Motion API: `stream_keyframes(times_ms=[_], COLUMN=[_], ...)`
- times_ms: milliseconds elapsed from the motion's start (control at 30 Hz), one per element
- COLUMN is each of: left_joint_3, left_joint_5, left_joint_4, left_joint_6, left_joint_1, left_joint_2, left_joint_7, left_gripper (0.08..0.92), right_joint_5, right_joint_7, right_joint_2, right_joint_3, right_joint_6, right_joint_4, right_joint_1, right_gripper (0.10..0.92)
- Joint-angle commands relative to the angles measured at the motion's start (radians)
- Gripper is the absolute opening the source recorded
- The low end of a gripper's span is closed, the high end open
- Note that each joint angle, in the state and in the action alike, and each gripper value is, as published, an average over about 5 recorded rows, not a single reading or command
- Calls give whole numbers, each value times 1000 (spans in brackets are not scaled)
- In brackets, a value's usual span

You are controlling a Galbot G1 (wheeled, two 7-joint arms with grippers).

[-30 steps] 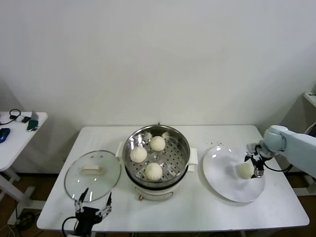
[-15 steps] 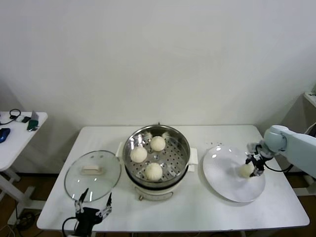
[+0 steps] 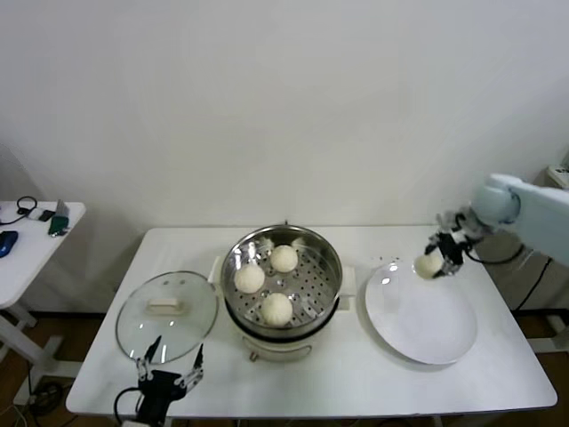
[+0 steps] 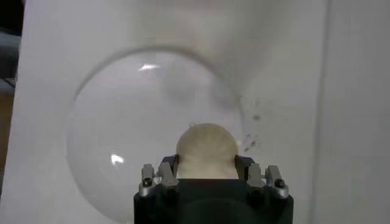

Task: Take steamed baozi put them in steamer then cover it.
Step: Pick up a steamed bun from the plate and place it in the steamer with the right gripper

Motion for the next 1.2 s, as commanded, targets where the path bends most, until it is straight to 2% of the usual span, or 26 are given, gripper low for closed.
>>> stream_keyframes(times_ms=[33, 233, 400, 800, 1200], left_joint_3=[4, 7, 3, -9, -13], left_joint_5=[-4, -13, -24, -37, -35], left_joint_4=[-4, -8, -9, -6, -10], left_joint_6=[0, 2, 3, 2, 2], left_joint_1=[0, -7, -10, -6, -12], left_joint_2=[8, 11, 13, 13, 0], left_joint_7=[0, 0, 1, 0, 1], left_gripper=[823, 823, 823, 823, 823], right_joint_5=[380, 486, 472, 252, 180], right_joint_7=[30, 137, 204, 265, 304], right_joint_2=[200, 302, 374, 386, 403], right_joint_3=[-195, -119, -105, -84, -26], right_joint_6=[-98, -194, -232, -264, -251], right_joint_4=[267, 387, 407, 310, 183], right_joint_1=[495, 422, 288, 1, -126], right_gripper=[628, 628, 630, 645, 653])
